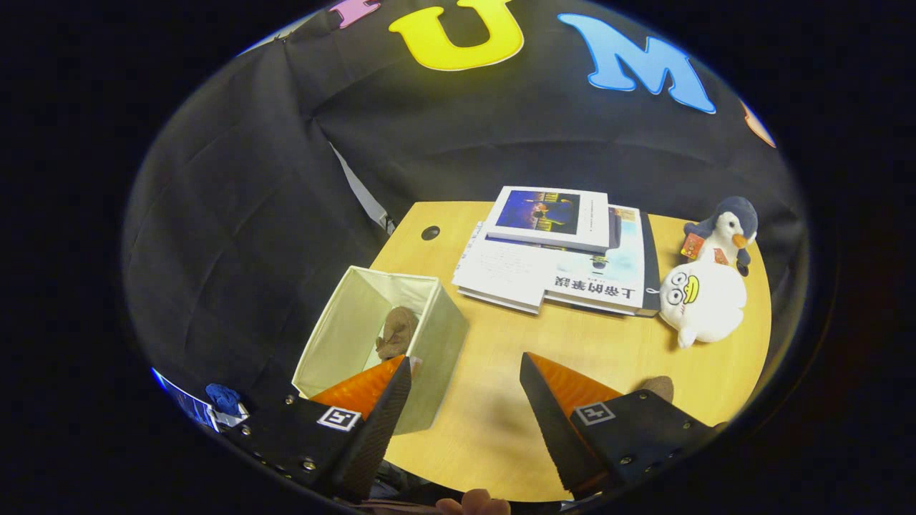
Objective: Open the storage box then place both shoes into the box .Put the left shoe in first, then the right shoe, with the right side of both shoes facing outward in a uniform manner.
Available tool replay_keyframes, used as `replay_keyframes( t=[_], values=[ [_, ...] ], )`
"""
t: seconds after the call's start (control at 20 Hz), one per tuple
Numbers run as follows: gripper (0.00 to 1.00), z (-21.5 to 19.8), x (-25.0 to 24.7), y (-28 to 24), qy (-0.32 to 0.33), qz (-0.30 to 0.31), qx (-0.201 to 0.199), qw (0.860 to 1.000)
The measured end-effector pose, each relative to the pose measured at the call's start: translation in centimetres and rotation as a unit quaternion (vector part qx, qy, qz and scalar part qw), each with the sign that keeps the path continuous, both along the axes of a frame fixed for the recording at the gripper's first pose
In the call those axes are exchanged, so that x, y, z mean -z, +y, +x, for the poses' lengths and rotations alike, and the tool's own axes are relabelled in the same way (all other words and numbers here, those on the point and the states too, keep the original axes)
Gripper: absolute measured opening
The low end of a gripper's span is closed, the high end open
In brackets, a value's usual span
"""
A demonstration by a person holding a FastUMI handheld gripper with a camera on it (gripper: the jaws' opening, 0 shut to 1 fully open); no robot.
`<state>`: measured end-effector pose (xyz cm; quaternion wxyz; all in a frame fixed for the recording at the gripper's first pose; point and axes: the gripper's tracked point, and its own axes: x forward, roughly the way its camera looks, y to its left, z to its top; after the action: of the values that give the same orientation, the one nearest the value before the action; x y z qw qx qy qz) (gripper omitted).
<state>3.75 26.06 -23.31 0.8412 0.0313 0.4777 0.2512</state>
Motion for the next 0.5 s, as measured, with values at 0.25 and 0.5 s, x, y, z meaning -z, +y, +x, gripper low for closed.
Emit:
replay_keyframes(
  t=[0.25, 0.5],
  values=[
    [0.93, -0.4, 0.7, -6.4, 0.0, -0.009, 0.03, 1.0],
    [0.93, -0.3, 1.9, -13.1, -0.003, -0.026, 0.075, 0.997]
  ],
)
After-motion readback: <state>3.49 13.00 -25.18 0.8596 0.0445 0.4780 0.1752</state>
